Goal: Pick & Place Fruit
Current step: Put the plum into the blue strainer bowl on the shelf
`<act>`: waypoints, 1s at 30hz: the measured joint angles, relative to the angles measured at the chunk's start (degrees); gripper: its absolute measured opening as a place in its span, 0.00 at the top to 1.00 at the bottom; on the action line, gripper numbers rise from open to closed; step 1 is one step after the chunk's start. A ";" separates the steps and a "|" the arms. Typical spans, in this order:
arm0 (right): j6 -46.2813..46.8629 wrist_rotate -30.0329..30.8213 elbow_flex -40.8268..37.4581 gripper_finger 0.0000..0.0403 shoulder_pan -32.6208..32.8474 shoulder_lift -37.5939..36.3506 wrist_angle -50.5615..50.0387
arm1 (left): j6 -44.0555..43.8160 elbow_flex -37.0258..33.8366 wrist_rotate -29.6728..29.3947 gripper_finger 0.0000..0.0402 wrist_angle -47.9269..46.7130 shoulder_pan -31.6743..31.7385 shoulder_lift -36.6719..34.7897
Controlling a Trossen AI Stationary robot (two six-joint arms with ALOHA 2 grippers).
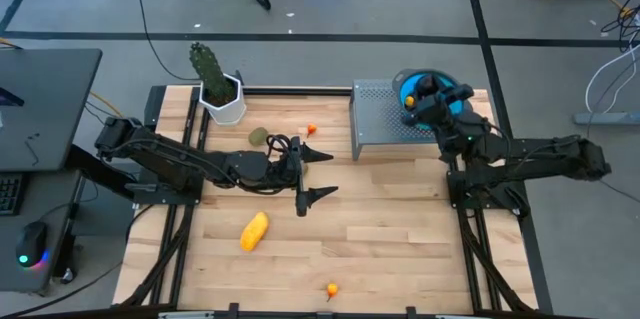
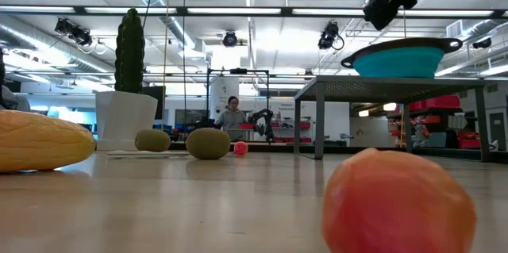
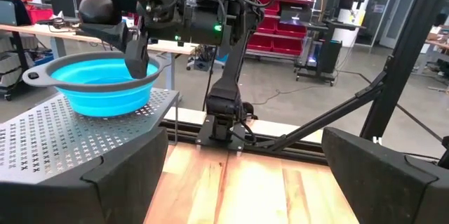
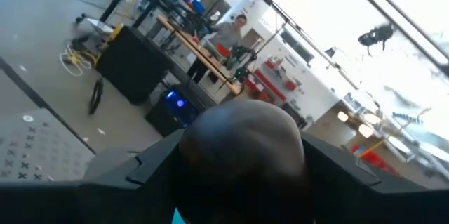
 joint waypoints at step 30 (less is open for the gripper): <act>44.39 -42.84 0.02 0.37 -22.38 -11.64 -30.38 | -0.02 0.00 -1.31 0.03 -1.70 -0.02 0.00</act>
